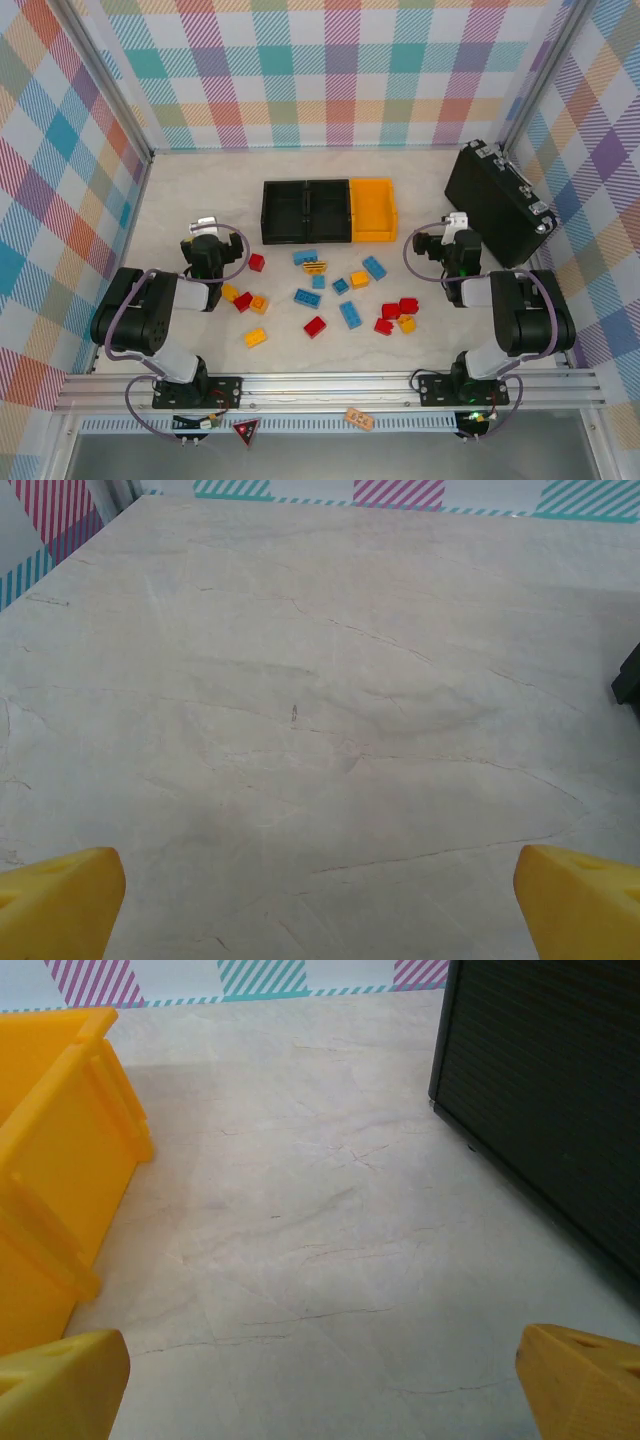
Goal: Sort the legos into containers by color
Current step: Pick up the lego from the center of the table.
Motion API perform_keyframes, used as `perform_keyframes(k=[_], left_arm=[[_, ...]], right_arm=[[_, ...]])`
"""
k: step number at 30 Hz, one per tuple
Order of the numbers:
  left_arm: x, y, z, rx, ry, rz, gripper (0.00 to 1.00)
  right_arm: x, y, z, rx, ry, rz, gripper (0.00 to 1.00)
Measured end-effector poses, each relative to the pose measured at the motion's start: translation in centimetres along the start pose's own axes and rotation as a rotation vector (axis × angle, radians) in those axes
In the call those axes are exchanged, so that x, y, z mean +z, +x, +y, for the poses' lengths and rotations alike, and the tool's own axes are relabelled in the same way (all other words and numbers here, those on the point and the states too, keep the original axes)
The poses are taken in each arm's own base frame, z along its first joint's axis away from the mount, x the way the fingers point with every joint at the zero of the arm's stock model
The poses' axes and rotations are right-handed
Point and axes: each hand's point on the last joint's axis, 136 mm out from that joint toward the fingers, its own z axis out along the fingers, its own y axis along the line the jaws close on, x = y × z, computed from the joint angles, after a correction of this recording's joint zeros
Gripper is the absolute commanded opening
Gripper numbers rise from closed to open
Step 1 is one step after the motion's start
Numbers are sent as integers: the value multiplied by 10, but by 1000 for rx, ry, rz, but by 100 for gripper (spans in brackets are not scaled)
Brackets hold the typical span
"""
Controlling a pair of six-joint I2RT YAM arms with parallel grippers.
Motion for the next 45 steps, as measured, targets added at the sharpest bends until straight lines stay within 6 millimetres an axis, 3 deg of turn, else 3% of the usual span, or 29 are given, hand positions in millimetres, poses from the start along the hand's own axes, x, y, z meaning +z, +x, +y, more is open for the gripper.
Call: perform_keyframes(k=[41, 45], left_arm=[[0, 2, -4, 8, 20, 18, 100], [1, -13, -9, 24, 32, 53, 100]], right_arm=[[1, 0, 0, 1, 1, 22, 99], [-4, -20, 1, 1, 0, 23, 99]])
